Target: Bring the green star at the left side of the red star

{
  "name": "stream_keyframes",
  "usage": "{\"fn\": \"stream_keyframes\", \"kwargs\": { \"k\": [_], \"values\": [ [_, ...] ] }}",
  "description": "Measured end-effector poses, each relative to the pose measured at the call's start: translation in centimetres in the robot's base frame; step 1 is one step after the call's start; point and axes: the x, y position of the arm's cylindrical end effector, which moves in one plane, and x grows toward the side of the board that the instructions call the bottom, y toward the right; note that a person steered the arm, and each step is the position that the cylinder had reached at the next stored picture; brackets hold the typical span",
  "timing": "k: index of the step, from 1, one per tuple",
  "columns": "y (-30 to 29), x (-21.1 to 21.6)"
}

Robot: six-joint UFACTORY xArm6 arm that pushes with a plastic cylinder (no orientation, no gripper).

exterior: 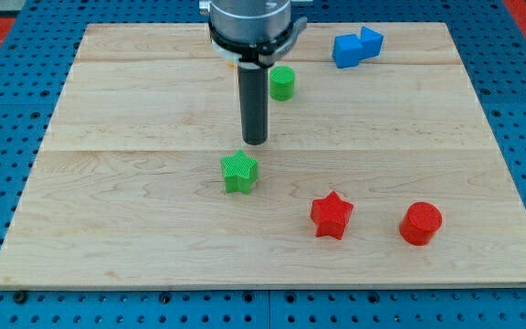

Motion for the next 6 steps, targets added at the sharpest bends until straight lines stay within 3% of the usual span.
{"fn": "stream_keyframes", "kwargs": {
  "k": [2, 4, 5, 6],
  "values": [
    [-2.5, 6.9],
    [-2.3, 7.3],
    [-1.4, 5.2],
    [-1.6, 8.5]
  ]
}}
